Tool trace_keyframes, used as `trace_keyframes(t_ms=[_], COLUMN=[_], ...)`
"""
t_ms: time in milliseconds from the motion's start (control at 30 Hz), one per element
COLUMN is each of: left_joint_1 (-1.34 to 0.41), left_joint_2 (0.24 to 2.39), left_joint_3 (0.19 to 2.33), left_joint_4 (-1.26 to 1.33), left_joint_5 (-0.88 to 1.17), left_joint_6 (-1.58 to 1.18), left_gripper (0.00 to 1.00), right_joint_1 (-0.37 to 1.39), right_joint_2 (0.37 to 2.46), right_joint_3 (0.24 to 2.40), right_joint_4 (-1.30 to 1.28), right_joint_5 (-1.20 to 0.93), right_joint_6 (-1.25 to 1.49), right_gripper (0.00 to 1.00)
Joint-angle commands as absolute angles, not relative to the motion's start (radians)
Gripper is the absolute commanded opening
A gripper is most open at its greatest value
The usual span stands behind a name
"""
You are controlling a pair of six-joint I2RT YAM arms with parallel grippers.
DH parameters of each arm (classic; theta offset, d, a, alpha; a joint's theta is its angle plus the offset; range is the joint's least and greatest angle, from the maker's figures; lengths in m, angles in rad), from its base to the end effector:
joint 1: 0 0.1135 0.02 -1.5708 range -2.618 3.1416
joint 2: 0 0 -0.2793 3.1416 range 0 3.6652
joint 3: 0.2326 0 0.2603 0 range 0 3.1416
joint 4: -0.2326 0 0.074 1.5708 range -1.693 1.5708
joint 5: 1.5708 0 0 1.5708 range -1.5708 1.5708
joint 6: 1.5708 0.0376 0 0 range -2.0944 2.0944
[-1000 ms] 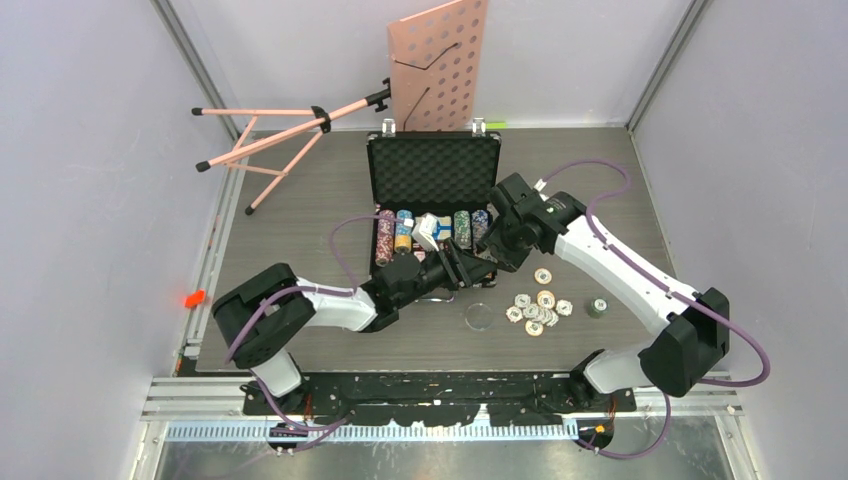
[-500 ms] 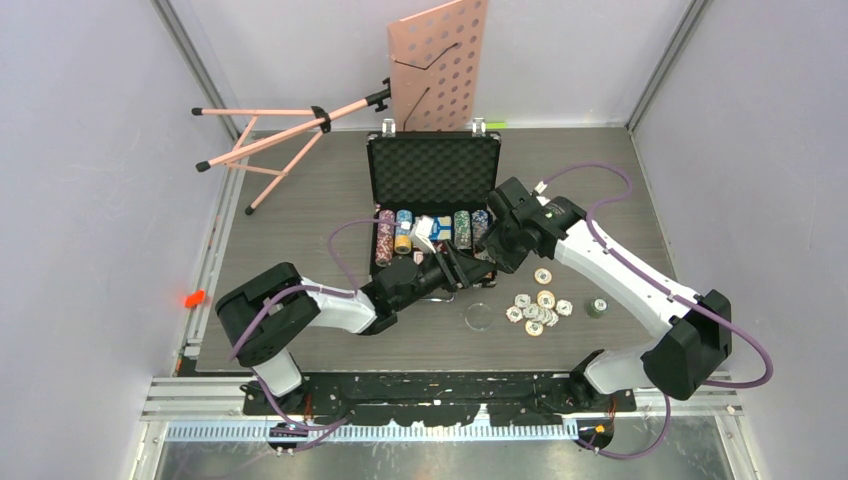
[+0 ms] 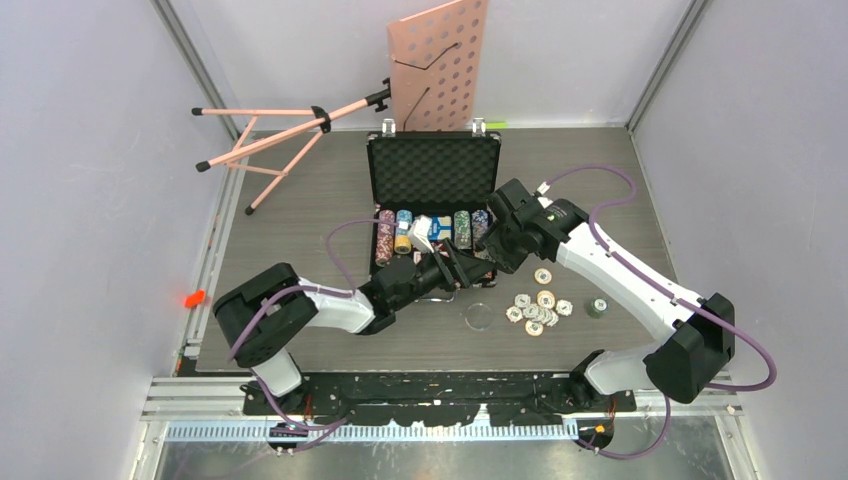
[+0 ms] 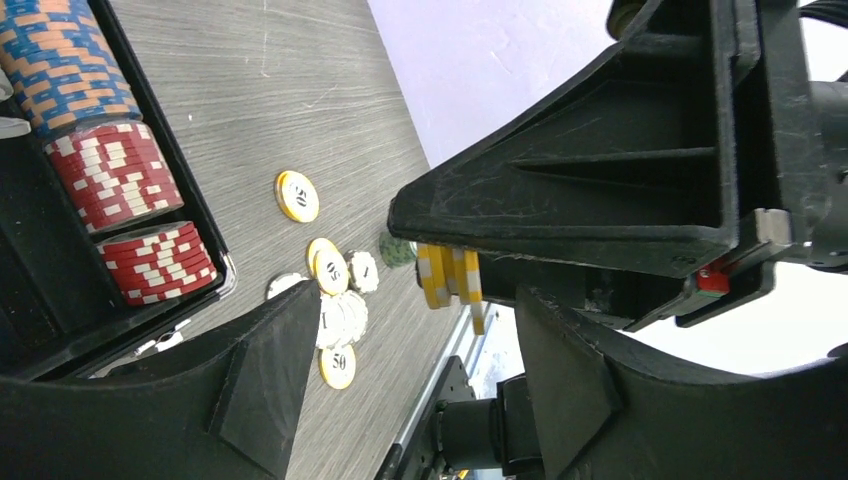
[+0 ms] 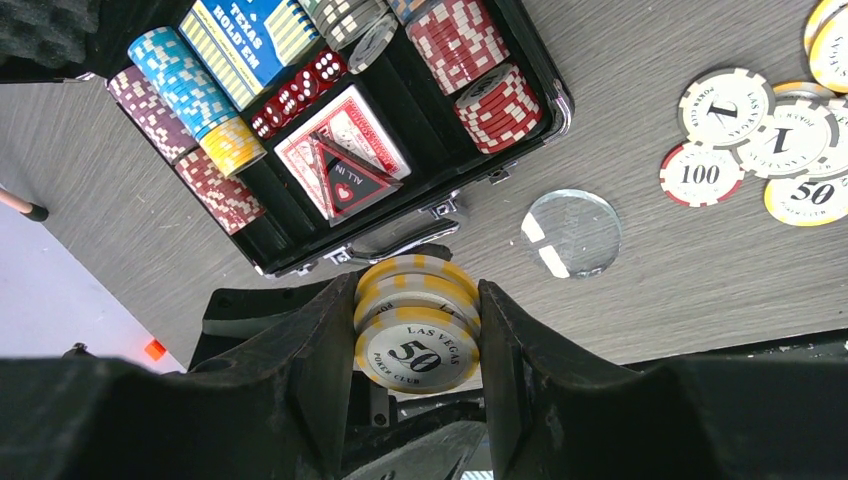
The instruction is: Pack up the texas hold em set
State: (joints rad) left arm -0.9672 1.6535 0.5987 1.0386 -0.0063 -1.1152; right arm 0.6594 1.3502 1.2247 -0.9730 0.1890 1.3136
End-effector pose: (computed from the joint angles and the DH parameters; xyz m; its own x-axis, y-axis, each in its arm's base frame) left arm 0.1885 -0.2731 0.1993 -0.7401 -0.5085 -0.4400 0.3524 0.2640 -0.8978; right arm 0.2163 0.1587 0.3151 -0.6956 0.6626 -0.2775 0.5448 0.7384 0.3974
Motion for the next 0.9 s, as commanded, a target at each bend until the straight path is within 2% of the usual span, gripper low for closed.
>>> trace_keyframes(t_ms=[0, 133, 300, 700, 867], left_joint_1=[-0.963, -0.963, -0.963, -0.959, -0.953], left_joint_2=[1.588, 1.566, 1.555, 1.616, 1.645], left_joint_3=[0.600, 0.574, 0.566, 0.601, 0.617], left_joint_4=[1.104, 1.106, 1.095, 1.156, 1.164], left_joint_5=[-0.015, -0.005, -0.007, -0.052, -0.071], left_joint_6=[-1.095, -1.116, -1.124, -1.119, -1.130], left_gripper=[0.74, 0.79, 0.78, 0.56, 0.54], right_joint_1=[0.668, 0.656, 0.652, 0.652, 0.652], right_joint_2=[1.347, 1.345, 1.345, 1.325, 1.315], right_joint_3=[1.261, 1.262, 1.268, 1.238, 1.224], right_joint_4=[-0.964, -0.963, -0.963, -0.943, -0.932], right_joint_5=[0.196, 0.192, 0.187, 0.142, 0.123], right_joint_6=[1.340, 1.330, 1.324, 1.339, 1.349], right_gripper=[0.07, 0.07, 0.07, 0.07, 0.07])
